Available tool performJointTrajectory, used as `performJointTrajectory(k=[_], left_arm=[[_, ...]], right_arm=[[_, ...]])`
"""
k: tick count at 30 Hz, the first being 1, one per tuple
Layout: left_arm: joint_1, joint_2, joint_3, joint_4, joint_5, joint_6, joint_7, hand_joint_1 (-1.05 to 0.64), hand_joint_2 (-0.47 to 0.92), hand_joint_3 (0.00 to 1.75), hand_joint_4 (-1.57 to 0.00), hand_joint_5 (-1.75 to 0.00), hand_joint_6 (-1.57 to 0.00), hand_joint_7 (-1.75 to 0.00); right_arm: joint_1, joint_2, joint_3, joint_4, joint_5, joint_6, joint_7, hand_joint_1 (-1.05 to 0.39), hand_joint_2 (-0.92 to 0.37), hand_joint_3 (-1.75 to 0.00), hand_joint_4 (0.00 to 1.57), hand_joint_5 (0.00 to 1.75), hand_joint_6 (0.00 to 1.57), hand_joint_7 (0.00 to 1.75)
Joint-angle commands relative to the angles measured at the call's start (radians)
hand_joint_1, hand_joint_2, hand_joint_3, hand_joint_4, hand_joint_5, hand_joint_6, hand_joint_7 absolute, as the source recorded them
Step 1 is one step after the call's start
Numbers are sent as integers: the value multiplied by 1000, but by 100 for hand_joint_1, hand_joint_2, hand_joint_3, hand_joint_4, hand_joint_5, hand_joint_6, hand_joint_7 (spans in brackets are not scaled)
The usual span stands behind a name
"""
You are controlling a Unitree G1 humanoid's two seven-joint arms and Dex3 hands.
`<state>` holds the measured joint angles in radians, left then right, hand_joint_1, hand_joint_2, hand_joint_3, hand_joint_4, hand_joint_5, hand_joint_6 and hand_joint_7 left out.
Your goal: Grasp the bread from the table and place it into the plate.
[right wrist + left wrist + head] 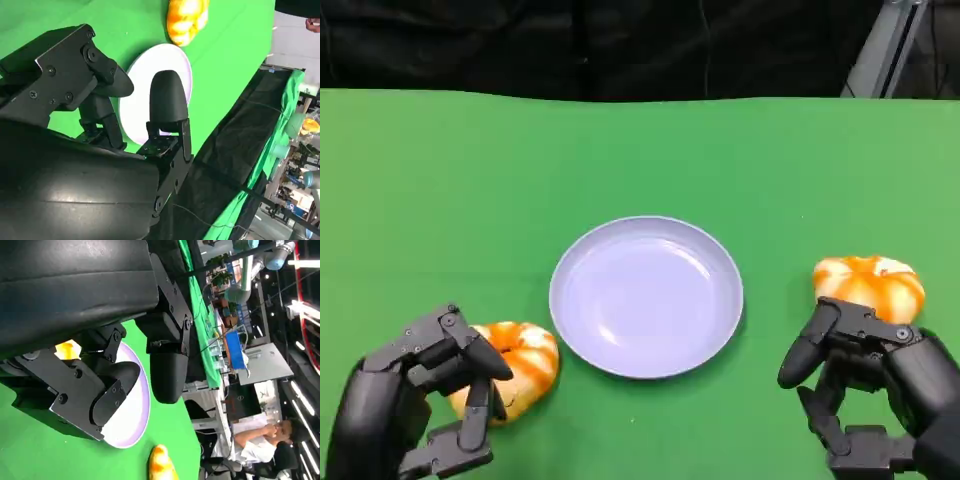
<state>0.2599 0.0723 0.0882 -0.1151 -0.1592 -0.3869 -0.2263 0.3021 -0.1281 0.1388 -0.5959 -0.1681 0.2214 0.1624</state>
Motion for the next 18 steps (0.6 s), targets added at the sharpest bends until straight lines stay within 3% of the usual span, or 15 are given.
performJointTrajectory(k=[1,5,7,11,13,18], left_arm=[[0,7,4,-6,-24,-1,-7,3,51,119,-75,-138,-78,-114],[6,8,10,-16,77,-12,49,-2,54,99,-66,-123,-78,-78],[9,9,13,-18,127,-25,75,-7,67,62,-60,-106,-76,-53],[10,21,19,-6,286,-74,156,-21,85,18,-57,-82,-73,-24],[12,28,21,-5,355,-85,193,-31,88,8,-52,-74,-67,-14],[27,81,20,-44,557,-36,251,-48,89,3,-37,-64,-53,-3]], right_arm=[[3,-6,-1,-15,6,7,-1,4,-47,-116,74,161,67,141],[4,-7,0,-16,3,6,-2,5,-47,-116,74,162,67,141],[5,-8,1,-18,0,6,-2,4,-46,-117,74,161,67,141],[6,-8,1,-18,0,4,-3,5,-46,-117,73,161,67,141],[6,-10,2,-15,-3,-1,-4,5,-46,-117,74,161,67,141],[7,-5,9,-19,-5,3,-8,6,-46,-117,75,161,67,141]])
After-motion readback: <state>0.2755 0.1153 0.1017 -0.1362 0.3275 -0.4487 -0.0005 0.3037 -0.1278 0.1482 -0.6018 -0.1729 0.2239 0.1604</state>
